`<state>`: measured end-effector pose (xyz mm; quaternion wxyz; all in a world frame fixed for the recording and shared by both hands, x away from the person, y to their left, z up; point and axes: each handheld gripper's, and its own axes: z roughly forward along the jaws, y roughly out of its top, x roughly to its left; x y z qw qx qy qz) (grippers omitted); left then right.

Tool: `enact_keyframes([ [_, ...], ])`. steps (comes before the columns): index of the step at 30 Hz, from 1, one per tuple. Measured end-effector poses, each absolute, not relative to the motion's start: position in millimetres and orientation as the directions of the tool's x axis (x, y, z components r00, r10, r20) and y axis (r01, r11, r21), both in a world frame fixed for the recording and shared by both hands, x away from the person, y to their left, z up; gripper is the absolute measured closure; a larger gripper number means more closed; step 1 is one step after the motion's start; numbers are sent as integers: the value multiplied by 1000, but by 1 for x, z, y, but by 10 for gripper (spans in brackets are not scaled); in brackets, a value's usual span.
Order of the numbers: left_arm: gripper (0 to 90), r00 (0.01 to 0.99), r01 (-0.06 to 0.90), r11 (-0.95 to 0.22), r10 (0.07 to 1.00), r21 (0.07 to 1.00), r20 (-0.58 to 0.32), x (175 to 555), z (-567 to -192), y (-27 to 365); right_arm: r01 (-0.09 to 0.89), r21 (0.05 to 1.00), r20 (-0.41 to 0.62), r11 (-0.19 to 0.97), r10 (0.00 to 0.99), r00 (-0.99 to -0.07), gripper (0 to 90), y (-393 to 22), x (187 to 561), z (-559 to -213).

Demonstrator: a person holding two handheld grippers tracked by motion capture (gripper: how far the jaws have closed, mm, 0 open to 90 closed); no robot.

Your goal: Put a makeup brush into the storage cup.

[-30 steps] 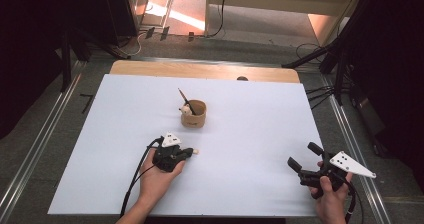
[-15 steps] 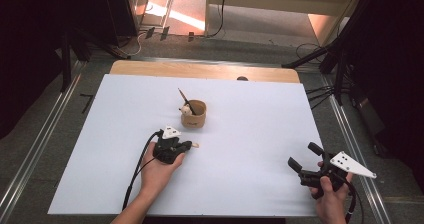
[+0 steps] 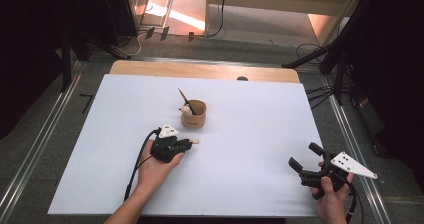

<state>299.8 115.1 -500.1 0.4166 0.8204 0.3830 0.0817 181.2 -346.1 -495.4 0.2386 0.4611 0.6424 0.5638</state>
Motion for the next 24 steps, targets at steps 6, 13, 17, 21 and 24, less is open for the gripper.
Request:
enact_keyframes([
  [6, 579, 742, 507, -384, 649, 772, -165, 297, -484, 122, 323, 945, 204, -51, 863, -462, 0, -345, 181, -495],
  [13, 407, 789, 466, -426, 597, 775, -146, 300, -461, 129, 323, 945, 199, -45, 864, -463, 0, -345, 181, -495],
  [17, 385, 806, 455, -484, 581, 748, -115, 305, -452, 135, 321, 946, 200, -47, 863, -464, 0, -345, 181, -496],
  [21, 381, 817, 448, -522, 568, 726, -96, 312, -445, 141, 321, 946, 201, -48, 863, -464, 0, -345, 182, -496],
  [24, 371, 830, 431, -565, 554, 703, -63, 317, -441, 146, 323, 945, 199, -45, 863, -463, 0, -345, 182, -496],
])
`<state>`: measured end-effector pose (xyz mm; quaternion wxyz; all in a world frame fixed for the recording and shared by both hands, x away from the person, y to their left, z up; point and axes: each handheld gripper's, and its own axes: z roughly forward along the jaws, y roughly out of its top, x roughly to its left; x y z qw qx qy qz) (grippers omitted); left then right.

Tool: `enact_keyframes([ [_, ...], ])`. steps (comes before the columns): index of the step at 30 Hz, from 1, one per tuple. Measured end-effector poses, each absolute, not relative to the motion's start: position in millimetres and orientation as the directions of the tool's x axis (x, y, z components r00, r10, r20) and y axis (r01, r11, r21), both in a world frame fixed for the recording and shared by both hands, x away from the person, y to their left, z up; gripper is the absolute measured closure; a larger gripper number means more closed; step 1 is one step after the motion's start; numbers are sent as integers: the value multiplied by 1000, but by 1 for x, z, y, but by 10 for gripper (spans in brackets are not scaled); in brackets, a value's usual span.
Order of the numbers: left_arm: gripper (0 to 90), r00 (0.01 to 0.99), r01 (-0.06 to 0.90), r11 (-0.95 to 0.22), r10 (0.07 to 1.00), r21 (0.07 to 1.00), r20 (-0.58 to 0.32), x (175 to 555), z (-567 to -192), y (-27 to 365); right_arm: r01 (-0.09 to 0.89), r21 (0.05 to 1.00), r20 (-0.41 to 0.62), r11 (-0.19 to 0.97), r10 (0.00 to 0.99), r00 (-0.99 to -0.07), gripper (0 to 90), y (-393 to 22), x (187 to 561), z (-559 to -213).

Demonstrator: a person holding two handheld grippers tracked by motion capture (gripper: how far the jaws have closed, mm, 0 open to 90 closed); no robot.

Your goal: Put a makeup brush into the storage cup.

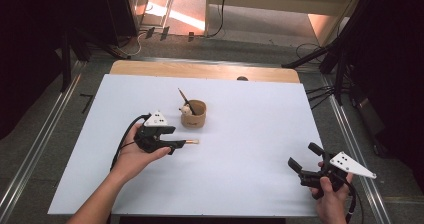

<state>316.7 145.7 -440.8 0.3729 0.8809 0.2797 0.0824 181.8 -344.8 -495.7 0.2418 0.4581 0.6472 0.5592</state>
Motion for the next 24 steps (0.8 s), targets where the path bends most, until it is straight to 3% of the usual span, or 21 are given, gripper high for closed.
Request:
enact_keyframes([
  [11, 341, 888, 379, -714, 460, 589, -14, 332, -429, 151, 325, 945, 195, -38, 863, -466, 0, -344, 182, -496],
  [24, 350, 931, 321, -810, 364, 490, -9, 346, -430, 143, 327, 944, 196, -38, 863, -466, 0, -343, 182, -497],
])
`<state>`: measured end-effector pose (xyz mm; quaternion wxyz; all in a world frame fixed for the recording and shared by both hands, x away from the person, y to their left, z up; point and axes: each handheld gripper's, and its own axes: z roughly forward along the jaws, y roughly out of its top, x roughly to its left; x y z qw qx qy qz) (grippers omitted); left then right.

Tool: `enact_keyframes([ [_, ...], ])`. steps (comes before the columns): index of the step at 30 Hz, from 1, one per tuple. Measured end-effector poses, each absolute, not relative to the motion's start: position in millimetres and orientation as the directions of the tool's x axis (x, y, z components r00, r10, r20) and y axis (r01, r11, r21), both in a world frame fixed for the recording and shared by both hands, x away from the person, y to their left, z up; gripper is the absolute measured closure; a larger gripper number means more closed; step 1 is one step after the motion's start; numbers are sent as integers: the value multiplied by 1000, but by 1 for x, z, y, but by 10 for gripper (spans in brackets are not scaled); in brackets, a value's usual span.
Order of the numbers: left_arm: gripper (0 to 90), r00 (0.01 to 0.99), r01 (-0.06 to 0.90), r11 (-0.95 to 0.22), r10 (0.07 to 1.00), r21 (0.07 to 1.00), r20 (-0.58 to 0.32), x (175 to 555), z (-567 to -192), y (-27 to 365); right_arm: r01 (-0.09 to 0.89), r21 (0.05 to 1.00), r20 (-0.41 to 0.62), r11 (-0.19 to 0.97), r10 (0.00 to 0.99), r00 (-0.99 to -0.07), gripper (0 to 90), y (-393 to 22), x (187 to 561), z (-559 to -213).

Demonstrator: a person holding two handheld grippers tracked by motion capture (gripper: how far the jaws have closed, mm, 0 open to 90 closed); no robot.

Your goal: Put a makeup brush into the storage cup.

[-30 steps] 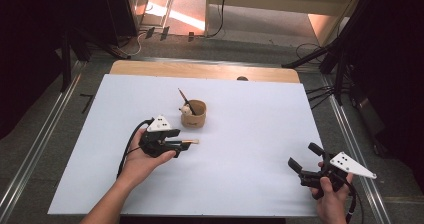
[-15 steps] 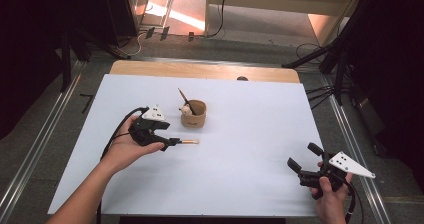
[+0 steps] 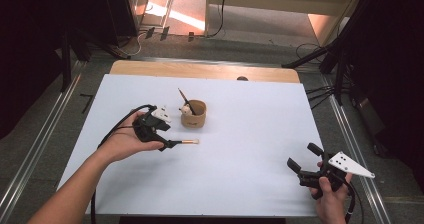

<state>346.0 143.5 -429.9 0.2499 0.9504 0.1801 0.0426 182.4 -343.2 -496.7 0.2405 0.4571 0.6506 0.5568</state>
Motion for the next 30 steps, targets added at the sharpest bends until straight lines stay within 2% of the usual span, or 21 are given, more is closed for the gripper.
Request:
enact_keyframes([
  [16, 314, 976, 202, -931, 216, 304, 15, 355, -435, 124, 327, 944, 192, -32, 861, -470, 0, -343, 182, -497],
  [23, 343, 980, 190, -944, 197, 268, -2, 362, -436, 119, 328, 944, 194, -34, 861, -469, 0, -343, 182, -497],
  [30, 399, 989, 130, -975, 139, 178, 40, 368, -438, 108, 329, 944, 193, -31, 860, -472, 0, -343, 183, -498],
])
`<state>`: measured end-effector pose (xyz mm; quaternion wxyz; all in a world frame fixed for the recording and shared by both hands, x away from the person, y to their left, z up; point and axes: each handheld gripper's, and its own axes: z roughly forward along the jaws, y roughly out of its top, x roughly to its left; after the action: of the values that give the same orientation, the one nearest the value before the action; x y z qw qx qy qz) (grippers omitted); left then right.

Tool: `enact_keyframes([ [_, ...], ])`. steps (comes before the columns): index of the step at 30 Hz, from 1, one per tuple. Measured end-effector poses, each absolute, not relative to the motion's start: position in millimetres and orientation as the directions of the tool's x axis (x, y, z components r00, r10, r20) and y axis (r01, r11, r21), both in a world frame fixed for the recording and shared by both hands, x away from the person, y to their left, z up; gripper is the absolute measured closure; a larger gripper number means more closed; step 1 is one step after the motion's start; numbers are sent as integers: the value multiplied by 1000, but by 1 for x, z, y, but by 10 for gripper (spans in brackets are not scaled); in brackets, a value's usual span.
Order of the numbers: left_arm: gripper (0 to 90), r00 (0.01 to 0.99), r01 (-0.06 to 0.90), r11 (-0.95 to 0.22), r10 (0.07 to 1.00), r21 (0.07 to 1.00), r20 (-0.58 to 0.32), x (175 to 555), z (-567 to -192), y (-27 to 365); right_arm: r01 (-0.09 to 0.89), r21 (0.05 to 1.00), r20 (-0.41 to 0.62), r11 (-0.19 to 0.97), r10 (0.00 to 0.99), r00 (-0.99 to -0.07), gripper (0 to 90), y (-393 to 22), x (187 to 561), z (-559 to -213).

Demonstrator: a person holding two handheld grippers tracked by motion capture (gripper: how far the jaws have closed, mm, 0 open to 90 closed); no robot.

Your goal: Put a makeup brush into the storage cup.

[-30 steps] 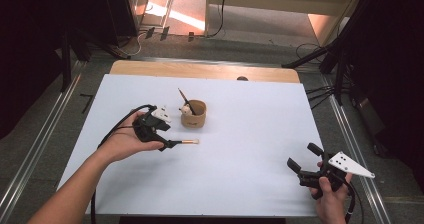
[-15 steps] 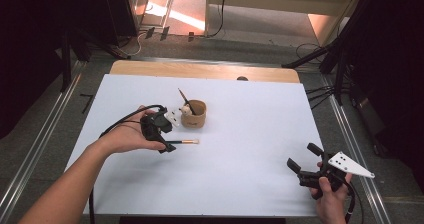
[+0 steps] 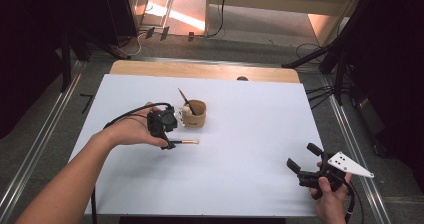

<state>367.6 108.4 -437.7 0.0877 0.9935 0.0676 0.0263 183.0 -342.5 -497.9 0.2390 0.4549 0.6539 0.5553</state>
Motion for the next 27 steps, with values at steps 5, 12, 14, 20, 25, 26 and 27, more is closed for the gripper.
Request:
enact_keyframes([
  [5, 484, 994, 102, -985, 107, 141, 34, 368, -441, 98, 328, 944, 188, -26, 861, -473, 0, -342, 183, -498],
  [12, 565, 996, 69, -995, 73, 70, 51, 369, -450, 88, 329, 944, 192, -31, 860, -472, 0, -343, 182, -497],
  [14, 585, 996, 71, -996, 74, 61, 57, 369, -452, 88, 327, 945, 191, -30, 861, -472, 0, -344, 182, -498],
  [20, 660, 995, 89, -995, 91, 48, 43, 374, -456, 89, 326, 945, 189, -28, 860, -473, 0, -344, 182, -498],
  [25, 689, 995, 93, -995, 94, 41, 37, 375, -458, 88, 321, 947, 165, -4, 862, -478, 0, -342, 182, -498],
  [26, 693, 995, 93, -995, 95, 40, 34, 375, -458, 88, 325, 946, 166, -2, 863, -478, 0, -341, 183, -498],
  [27, 701, 995, 94, -995, 95, 35, 34, 375, -459, 87, 326, 945, 163, 2, 863, -478, 0, -341, 183, -498],
])
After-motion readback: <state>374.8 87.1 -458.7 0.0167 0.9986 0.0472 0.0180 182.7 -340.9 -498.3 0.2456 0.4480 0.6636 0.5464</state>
